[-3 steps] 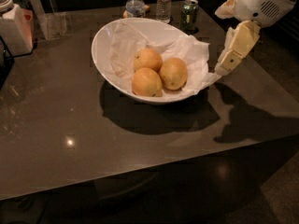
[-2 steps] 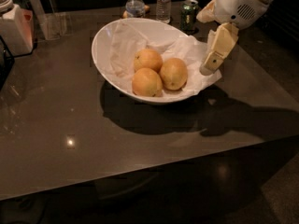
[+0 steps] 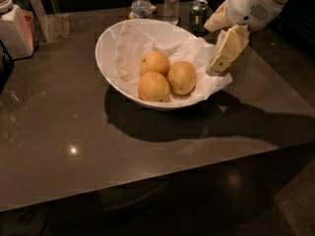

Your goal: Pick orange from white bowl

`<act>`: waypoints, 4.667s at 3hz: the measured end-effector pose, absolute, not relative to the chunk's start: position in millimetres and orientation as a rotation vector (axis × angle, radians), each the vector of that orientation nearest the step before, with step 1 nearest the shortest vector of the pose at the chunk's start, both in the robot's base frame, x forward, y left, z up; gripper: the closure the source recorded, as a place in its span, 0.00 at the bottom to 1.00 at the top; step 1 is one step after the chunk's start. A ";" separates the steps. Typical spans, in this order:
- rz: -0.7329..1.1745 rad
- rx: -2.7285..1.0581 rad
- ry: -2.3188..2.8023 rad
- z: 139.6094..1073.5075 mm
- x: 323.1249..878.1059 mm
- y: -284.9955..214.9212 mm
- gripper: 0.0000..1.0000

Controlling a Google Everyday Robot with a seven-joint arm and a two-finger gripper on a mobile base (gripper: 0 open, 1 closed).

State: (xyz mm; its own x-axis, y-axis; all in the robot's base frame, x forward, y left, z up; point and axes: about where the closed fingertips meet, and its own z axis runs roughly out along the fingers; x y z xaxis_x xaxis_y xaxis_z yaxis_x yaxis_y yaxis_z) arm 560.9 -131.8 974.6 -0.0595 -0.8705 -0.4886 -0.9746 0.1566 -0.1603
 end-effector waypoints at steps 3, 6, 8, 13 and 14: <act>0.449 -1.811 1.860 949.8 582.6 -83.4 0.26; 0.604 -1.816 1.920 906.6 589.4 -73.8 0.28; 0.682 -1.817 1.966 882.8 594.1 -72.2 0.28; 0.689 -1.777 2.048 860.6 597.5 -79.2 0.67; 0.667 -1.764 2.061 859.7 595.6 -81.3 0.90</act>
Offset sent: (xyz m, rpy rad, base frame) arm 0.0191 0.0474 -0.0212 0.1091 0.0366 0.1221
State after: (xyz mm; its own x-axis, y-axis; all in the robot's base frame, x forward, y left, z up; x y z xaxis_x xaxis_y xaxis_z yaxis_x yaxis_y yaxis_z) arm 595.6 -81.3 859.7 -0.1664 -0.8224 -0.5440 -0.9852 0.1157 0.1265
